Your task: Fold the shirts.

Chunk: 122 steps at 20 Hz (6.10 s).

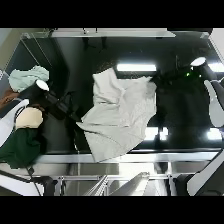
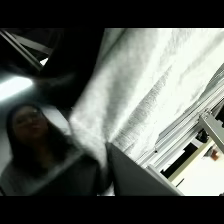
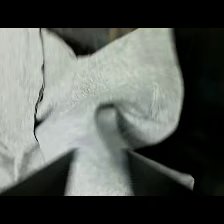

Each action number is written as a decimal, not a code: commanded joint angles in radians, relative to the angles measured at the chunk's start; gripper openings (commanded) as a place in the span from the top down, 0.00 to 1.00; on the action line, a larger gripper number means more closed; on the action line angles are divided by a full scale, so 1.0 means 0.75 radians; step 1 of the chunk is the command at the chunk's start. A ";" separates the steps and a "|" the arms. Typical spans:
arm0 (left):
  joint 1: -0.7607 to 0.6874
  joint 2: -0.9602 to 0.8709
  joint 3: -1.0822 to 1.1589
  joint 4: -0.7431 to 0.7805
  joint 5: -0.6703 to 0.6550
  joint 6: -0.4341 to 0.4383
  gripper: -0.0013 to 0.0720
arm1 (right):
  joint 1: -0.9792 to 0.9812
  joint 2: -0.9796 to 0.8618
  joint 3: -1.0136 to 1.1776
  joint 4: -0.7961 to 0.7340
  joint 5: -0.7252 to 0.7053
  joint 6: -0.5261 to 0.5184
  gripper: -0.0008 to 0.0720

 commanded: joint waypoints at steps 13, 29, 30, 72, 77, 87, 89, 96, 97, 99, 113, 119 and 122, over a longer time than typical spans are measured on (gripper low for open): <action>0.052 0.174 0.158 -0.012 0.270 -0.026 0.01 | -0.264 0.293 -0.772 -0.060 0.421 0.076 0.51; -0.278 -0.482 0.662 -0.014 -0.077 -0.033 0.97 | 0.215 0.741 -1.779 0.202 -0.208 -0.018 0.96; -0.278 -0.476 0.683 -0.017 -0.106 -0.034 0.97 | 0.215 0.746 -1.758 0.217 -0.201 -0.052 0.96; 0.384 -0.018 0.306 -0.121 -0.189 -0.006 0.01 | -0.087 0.646 -0.785 -0.010 0.318 0.004 0.34; 0.373 0.125 -0.233 -0.026 0.133 0.018 0.03 | 0.047 0.755 -1.448 0.020 -0.004 -0.049 0.33; 0.238 -0.103 -0.020 -0.085 0.275 0.114 0.69 | 0.400 0.579 -1.553 0.454 -0.305 -0.135 0.34; 0.238 -0.132 0.010 -0.085 0.273 0.113 0.69 | 0.402 0.562 -1.553 0.540 -0.306 -0.189 0.34; 0.239 -0.139 0.017 -0.107 0.205 0.120 0.95 | 0.416 0.556 -1.553 0.670 -0.228 -0.336 0.96; 0.240 -0.121 0.017 -0.135 0.159 0.143 0.96 | 0.414 0.595 -1.552 0.672 -0.204 -0.356 0.96; 0.240 -0.025 0.018 -0.207 0.030 0.188 0.96 | 0.374 0.745 -1.519 0.677 -0.125 -0.362 0.96; 0.858 1.686 0.802 -0.281 0.367 0.193 0.95 | -0.393 2.058 -0.582 0.487 -0.274 -0.206 0.96; 0.986 1.392 0.310 -0.909 0.160 0.323 0.95 | -0.230 1.664 -0.607 0.480 -0.147 -0.233 0.96; 0.746 1.092 0.056 -0.858 0.104 0.391 0.95 | -0.021 1.322 -0.647 0.346 -0.181 -0.257 0.96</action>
